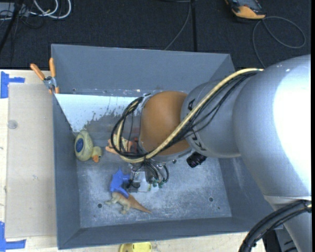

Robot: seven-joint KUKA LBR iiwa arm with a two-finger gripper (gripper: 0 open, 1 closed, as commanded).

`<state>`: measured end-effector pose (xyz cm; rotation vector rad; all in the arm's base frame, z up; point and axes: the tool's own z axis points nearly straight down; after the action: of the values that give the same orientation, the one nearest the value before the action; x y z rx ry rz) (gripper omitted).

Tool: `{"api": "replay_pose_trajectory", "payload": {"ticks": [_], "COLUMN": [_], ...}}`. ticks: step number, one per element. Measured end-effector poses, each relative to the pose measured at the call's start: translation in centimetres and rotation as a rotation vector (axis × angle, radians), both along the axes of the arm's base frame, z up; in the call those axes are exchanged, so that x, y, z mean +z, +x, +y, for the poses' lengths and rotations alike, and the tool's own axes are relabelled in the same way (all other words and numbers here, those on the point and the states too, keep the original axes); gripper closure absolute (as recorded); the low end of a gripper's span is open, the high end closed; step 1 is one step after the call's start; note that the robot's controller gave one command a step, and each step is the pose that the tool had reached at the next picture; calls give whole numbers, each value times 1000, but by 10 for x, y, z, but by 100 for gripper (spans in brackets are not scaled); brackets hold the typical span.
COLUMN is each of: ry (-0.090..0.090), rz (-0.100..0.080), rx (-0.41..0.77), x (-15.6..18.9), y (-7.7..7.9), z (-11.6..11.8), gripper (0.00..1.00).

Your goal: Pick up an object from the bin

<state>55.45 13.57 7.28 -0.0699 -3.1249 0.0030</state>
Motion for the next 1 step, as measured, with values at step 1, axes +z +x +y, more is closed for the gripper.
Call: {"api": "replay_pose_trajectory", "payload": {"ticks": [1], "ry": [0], "rz": [0], "rx": [10], "x": [93], "y": [16], "z": [14], "gripper": [100]}}
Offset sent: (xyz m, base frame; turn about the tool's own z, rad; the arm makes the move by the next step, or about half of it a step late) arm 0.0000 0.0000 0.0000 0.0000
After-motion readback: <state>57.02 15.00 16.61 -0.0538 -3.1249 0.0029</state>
